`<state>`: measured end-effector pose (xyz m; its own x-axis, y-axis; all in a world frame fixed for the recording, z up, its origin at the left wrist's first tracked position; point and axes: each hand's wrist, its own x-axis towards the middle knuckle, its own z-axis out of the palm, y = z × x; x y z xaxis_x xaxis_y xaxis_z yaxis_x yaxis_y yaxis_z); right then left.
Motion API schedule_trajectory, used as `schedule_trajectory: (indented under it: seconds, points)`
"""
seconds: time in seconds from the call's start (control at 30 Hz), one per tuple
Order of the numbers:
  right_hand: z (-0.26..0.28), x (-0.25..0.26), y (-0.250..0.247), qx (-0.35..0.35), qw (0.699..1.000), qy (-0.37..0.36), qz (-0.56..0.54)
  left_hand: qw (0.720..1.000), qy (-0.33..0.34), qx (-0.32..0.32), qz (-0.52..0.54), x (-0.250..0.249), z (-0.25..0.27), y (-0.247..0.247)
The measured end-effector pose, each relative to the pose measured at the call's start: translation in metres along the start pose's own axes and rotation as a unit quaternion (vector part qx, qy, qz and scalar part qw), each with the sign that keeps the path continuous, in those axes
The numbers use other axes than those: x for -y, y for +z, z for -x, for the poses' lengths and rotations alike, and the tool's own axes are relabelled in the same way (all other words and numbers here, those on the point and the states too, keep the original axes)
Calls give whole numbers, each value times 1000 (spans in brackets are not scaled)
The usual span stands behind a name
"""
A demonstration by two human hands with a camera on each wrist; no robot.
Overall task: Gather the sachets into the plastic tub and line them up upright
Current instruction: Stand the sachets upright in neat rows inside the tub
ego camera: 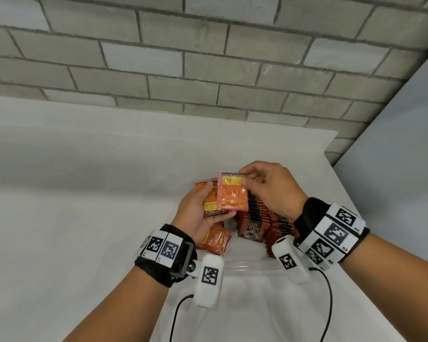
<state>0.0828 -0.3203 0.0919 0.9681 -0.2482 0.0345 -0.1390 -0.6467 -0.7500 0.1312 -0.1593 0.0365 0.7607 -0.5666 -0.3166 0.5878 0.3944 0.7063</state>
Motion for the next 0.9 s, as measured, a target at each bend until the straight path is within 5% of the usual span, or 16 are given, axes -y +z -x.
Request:
schedule_trajectory:
  seconds: [0.13, 0.27, 0.33, 0.5, 0.7, 0.9]
  points:
    - [3, 7, -4, -82, 994, -73, -18, 999, 2, -10, 36, -1, 2, -3]
    - [13, 3, 2, 72, 982, -153, 80, 999, 21, 22, 38, -3, 3, -1]
    - [14, 0, 3, 135, 974, -144, 111, 999, 41, 23, 11, -2, 1, -3]
    - [9, 2, -6, 69, 991, -73, 88, 995, 65, 40, -60, 0, 3, -4]
    - [5, 2, -7, 124, 989, -45, 70, 988, 65, 57, -127, 5, 3, 4]
    - [8, -8, -19, 155, 985, -12, 80, 995, 81, -34, -54, 3, 0, 0]
